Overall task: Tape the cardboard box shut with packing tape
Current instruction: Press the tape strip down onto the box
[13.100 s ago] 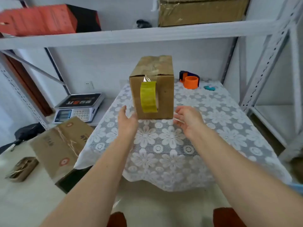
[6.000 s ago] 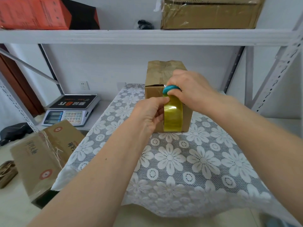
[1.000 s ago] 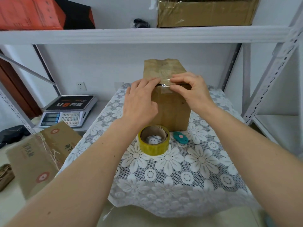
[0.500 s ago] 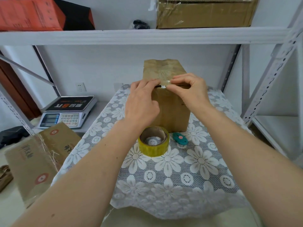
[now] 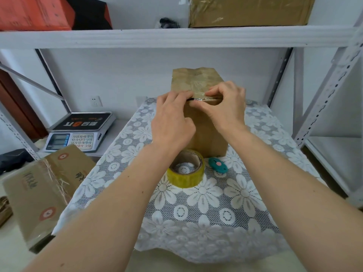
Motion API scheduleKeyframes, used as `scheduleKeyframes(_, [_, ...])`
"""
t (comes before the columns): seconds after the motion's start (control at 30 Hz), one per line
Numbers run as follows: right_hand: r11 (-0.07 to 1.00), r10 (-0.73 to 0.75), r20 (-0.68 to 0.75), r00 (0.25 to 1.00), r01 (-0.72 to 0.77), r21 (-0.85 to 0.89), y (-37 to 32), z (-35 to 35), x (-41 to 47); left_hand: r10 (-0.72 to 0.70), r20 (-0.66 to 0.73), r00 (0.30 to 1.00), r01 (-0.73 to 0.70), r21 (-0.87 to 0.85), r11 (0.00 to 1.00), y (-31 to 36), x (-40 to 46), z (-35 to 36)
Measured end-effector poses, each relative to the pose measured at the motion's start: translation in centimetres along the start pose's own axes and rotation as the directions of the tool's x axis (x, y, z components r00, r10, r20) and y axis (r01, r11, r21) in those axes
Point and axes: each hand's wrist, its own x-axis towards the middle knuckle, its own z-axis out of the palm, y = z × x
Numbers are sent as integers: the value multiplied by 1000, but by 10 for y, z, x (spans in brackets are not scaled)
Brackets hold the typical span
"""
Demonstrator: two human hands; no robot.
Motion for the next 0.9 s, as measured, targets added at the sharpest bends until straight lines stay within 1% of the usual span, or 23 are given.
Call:
scheduleKeyframes(0.13, [995,-37,40,999,40,-92,0,-1,-3,12,6,1000,-12,11,1000,0,0,0])
scheduleKeyframes(0.23, [992,-46,80,996,55,-115,1,-4,-4,22,31,999,-22,12,1000,0,0,-3])
scheduleKeyframes(0.27, [994,-41,104,994,51,-97,3,-7,-3,26,39,999,-26,17,1000,0,0,-3])
scheduleKeyframes(0.33, [1000,-15,137,990,16,-8,5,-12,-1,34,45,998,-36,32,999,1,0,-3])
scheduleKeyframes(0.4, [997,15,114,993,-23,69,6,-12,-2,37,37,999,-39,45,998,1,-1,-2])
scheduleKeyframes(0.47, [992,71,84,994,-79,103,4,-9,-4,34,26,999,-35,52,998,-1,-1,-1])
scheduleKeyframes(0.53, [982,122,84,989,-132,133,4,-6,-5,35,21,999,-36,55,998,-2,0,-1])
scheduleKeyframes(0.73, [982,112,53,992,-119,148,9,-14,-5,44,-7,999,-44,62,997,-3,-1,2])
scheduleKeyframes(0.9, [965,126,60,990,-136,225,13,-18,-4,35,-15,999,-34,60,998,-3,-2,2])
